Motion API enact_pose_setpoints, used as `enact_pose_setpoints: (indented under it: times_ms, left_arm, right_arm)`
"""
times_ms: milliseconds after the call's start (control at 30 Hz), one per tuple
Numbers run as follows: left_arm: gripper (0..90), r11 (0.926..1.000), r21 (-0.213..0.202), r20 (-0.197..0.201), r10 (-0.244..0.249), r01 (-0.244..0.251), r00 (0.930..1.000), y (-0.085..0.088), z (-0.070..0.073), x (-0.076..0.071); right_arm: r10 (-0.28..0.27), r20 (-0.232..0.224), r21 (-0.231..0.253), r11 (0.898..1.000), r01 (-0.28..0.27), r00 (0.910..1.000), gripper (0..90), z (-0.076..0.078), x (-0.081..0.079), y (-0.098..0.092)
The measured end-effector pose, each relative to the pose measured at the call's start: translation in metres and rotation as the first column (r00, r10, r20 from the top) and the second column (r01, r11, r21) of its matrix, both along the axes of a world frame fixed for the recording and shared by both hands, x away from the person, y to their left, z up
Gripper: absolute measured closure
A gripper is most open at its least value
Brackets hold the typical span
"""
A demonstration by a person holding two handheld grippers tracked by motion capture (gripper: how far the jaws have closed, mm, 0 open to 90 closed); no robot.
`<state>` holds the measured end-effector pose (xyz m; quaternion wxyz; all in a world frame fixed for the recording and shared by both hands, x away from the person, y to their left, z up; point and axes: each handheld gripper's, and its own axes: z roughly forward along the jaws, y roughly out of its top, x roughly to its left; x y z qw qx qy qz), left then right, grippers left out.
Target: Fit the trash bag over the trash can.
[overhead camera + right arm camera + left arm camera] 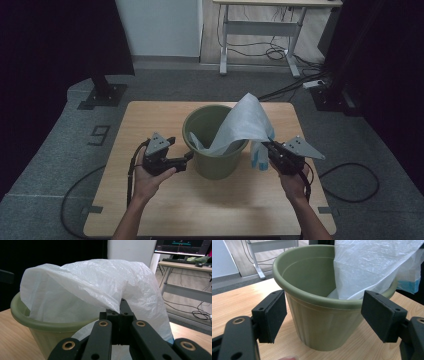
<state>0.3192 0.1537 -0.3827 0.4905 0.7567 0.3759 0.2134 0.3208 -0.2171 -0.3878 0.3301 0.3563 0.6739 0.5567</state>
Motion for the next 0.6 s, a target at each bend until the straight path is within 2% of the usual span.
enact_pose_setpoints:
  times_ms: [267,400,533,600]
  left_arm:
    - [20.2,1.0,-0.006,0.0,0.001,-0.001,1.0,-0.006,0.001,0.002]
    - [19.8,0.9995,-0.019,-0.003,0.026,-0.026,0.9997,-0.009,0.001,0.004]
    - [19.5,0.9958,-0.057,-0.008,0.071,-0.071,0.9974,-0.013,0.002,0.005]
    - [19.2,0.9951,-0.063,-0.008,0.076,-0.076,0.9971,-0.015,0.003,0.005]
  right_arm:
    - [0.015,-0.009,-0.007,1.0,-0.015,0.9999,88.0,0.004,0.001,0.006]
    - [0.021,-0.016,-0.011,1.0,-0.021,0.9996,88.0,0.006,0.002,0.007]
    - [0.022,-0.028,-0.016,1.0,-0.022,0.9994,88.0,0.008,0.004,0.008]
    - [0.021,-0.031,-0.017,1.0,-0.022,0.9993,88.0,0.009,0.004,0.009]
